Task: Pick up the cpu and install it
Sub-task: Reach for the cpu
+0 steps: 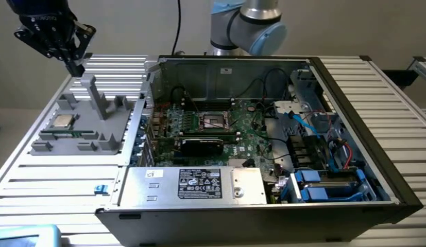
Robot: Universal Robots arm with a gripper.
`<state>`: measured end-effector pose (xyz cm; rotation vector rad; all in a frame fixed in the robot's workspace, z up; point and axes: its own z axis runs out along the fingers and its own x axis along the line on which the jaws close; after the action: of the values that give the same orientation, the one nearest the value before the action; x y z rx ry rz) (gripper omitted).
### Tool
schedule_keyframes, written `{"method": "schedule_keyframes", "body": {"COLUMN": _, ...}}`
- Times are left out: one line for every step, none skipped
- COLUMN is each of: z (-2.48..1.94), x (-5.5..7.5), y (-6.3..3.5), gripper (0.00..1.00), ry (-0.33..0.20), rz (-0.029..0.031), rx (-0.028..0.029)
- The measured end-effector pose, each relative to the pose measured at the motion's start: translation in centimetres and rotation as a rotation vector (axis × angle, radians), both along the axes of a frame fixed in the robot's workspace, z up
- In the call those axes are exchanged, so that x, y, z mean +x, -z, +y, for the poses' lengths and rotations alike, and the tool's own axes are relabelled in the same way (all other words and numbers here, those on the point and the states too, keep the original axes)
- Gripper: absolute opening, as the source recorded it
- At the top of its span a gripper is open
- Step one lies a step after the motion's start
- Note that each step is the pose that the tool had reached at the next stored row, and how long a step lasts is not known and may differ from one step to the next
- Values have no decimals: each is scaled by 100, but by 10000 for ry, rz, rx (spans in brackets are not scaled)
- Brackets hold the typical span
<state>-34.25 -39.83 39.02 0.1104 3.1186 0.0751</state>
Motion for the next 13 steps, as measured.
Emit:
{"method": "schedule_keyframes", "body": {"z": 6, "x": -45, "y": 5, "gripper": 11, "ry": 0, "rz": 0, "rx": 0}}
{"method": "schedule_keyframes", "body": {"z": 15, "x": -90, "y": 9, "gripper": 11, "ry": -1, "rz": 0, "rx": 0}}
{"method": "schedule_keyframes", "body": {"z": 25, "x": -135, "y": 14, "gripper": 11, "ry": -1, "rz": 0, "rx": 0}}
{"method": "schedule_keyframes", "body": {"z": 39, "x": -184, "y": 20, "gripper": 11, "ry": 0, "rz": -1, "rx": 1}}
{"method": "schedule_keyframes", "body": {"z": 54, "x": -229, "y": 23, "gripper": 11, "ry": 0, "rz": 0, "rx": -1}}
{"method": "schedule_keyframes", "body": {"z": 69, "x": -274, "y": 26, "gripper": 11, "ry": 0, "rz": 0, "rx": -1}}
{"method": "schedule_keyframes", "body": {"z": 85, "x": -319, "y": 29, "gripper": 11, "ry": -1, "rz": 0, "rx": -1}}
{"method": "schedule_keyframes", "body": {"z": 101, "x": -363, "y": 32, "gripper": 11, "ry": 0, "rz": 0, "rx": -1}}
{"method": "schedule_keyframes", "body": {"z": 117, "x": -406, "y": 34, "gripper": 11, "ry": 0, "rz": -1, "rx": 0}}
{"method": "schedule_keyframes", "body": {"z": 136, "x": -453, "y": 36, "gripper": 11, "ry": 0, "rz": 0, "rx": -1}}
{"method": "schedule_keyframes", "body": {"z": 153, "x": -496, "y": 39, "gripper": 11, "ry": -1, "rz": 0, "rx": -1}}
{"method": "schedule_keyframes", "body": {"z": 170, "x": -539, "y": 42, "gripper": 11, "ry": -1, "rz": 0, "rx": -1}}
{"method": "schedule_keyframes", "body": {"z": 187, "x": -583, "y": 44, "gripper": 11, "ry": 0, "rz": -1, "rx": 0}}
